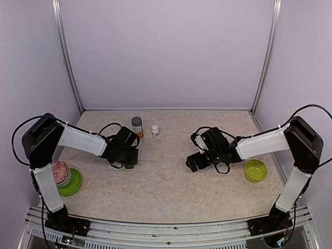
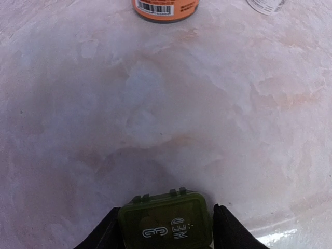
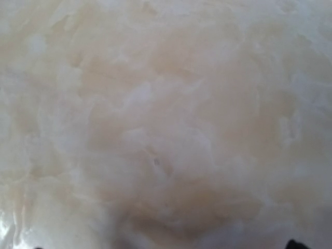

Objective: Sort the pills into containers
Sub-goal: Move the pill container to the center of the board.

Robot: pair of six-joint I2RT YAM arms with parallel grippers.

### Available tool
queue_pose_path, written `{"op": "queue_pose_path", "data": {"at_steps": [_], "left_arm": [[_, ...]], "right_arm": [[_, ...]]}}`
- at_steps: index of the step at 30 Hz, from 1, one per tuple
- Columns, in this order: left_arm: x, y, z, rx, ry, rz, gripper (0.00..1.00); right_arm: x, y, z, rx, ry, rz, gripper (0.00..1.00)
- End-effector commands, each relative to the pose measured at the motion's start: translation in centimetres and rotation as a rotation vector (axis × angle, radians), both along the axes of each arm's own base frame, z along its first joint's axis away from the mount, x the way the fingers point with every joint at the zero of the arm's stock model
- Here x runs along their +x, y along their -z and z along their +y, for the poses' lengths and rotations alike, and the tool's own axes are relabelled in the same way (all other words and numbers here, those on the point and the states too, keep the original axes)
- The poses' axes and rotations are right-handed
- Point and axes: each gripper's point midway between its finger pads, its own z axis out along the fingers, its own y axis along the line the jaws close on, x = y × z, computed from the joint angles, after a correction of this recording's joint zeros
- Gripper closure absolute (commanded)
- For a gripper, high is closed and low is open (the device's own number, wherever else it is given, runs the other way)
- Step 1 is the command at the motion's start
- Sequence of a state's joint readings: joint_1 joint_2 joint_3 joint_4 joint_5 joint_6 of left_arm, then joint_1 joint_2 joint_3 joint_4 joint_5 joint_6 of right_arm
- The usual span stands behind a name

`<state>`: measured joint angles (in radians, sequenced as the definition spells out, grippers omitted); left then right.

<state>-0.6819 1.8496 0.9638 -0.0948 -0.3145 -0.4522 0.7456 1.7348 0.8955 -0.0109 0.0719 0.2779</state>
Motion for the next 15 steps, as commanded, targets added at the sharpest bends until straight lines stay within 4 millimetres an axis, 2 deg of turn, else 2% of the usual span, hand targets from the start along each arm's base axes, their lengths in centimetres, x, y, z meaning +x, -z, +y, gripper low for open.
{"op": "queue_pose_path", "data": {"at_steps": [1,5,8,11,15], "left_arm": [[1.2,0.2,0.9,0.018,0.002,0.001,0.43],[1.4,0.2,1.0,0.009,0.009,0.000,0.40],[1.6,-0.5,0.8,0.002,0.020,-0.017,0.28],[1.9,-1.8,0.3,-0.019,0.037,-0.044,0.18],[2.2,-5.1,-0.1,-0.072,0.043,-0.107,0.04]], "right_arm": [[-0.1,-0.5,0.1,0.011,-0.002,-0.015,0.00],[-0.2,-0.5,-0.1,0.006,0.003,-0.017,0.00],[-0.1,-0.4,-0.3,-0.006,0.007,-0.017,0.00],[-0.1,-0.3,-0.6,-0.017,0.012,-0.016,0.00],[0.0,-0.7,-1.2,-0.015,0.020,-0.015,0.00]]}}
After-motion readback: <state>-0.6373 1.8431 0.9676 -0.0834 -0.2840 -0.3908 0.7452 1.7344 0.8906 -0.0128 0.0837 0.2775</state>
